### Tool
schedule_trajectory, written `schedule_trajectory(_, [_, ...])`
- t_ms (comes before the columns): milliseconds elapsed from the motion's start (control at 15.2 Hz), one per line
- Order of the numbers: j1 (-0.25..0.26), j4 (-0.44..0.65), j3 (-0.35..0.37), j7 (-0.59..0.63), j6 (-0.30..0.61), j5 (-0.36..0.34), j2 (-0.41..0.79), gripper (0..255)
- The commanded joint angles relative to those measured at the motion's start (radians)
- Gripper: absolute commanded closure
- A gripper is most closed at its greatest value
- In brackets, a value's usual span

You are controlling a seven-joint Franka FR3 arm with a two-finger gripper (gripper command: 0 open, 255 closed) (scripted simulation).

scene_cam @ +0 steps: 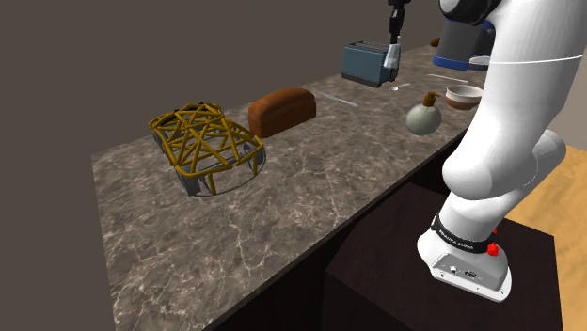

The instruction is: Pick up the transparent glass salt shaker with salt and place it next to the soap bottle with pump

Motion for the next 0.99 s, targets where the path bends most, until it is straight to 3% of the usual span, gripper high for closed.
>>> schedule_trajectory(0, [-0.031, 0.006, -0.016, -0.048, 0.006, 0.007, 0.009, 255])
schedule_trajectory(264, [-0.110, 0.078, -0.049, -0.150, -0.005, 0.039, 0.066, 255])
schedule_trajectory(924, [-0.091, -0.112, -0.045, -0.133, 0.147, 0.023, 0.027, 255])
